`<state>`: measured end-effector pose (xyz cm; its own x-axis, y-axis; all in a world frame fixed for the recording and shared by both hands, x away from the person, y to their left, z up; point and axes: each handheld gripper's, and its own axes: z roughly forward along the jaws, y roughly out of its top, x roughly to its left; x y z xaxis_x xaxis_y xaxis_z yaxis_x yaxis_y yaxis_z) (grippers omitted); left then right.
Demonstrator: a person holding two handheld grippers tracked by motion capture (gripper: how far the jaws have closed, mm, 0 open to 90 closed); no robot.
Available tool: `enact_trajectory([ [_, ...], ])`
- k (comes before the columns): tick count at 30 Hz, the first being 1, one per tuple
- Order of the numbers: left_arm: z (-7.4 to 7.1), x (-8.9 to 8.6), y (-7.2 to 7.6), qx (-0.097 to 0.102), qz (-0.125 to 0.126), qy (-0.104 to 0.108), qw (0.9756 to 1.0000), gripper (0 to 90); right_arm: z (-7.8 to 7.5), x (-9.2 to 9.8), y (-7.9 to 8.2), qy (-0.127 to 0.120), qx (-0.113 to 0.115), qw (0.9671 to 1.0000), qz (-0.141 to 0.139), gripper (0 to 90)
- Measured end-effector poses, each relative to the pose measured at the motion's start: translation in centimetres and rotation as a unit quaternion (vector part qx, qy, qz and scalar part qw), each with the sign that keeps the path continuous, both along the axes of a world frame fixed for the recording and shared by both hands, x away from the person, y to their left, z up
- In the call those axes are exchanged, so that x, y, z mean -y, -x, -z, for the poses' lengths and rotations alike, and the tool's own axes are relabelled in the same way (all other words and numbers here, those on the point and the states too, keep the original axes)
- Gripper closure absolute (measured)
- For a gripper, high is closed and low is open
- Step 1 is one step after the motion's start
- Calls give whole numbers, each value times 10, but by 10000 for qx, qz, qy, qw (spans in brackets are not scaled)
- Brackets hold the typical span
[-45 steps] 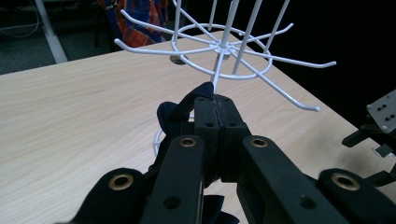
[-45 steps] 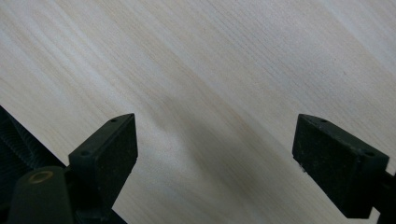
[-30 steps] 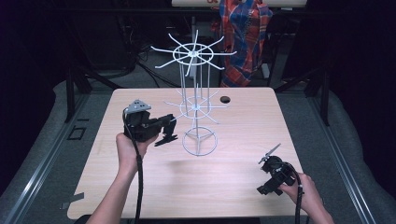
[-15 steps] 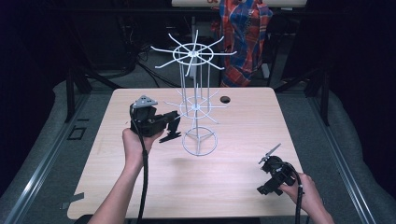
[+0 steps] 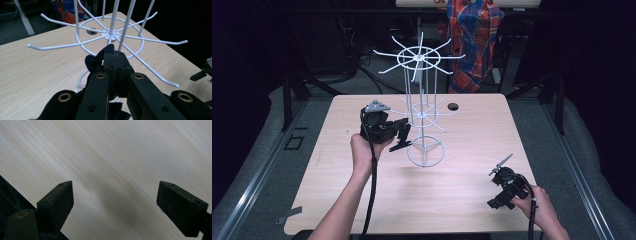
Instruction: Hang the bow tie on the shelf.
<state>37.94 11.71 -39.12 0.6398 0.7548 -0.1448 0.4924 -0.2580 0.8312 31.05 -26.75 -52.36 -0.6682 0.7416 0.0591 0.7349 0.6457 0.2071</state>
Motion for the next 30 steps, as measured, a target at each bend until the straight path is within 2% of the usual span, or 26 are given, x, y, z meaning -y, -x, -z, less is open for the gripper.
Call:
enact_trajectory([
  [6,2,5,-3,-7,30,-123,9999,891,0,0,0,-25,6,10000,5,140],
  [10,2,7,-5,-31,46,-129,9999,889,0,0,0,-30,12,10000,6,140],
  [22,1,11,-4,31,30,-326,9995,828,0,0,1,-14,57,10000,-8,140],
  [23,1,12,-4,30,49,-417,9991,824,0,0,1,-23,53,10000,12,139],
  [25,0,12,-3,36,46,-446,9990,823,0,0,1,-24,55,10000,12,140],
  [30,-6,15,1,155,57,-892,9959,821,-1,0,0,-4,36,10000,-38,140],
])
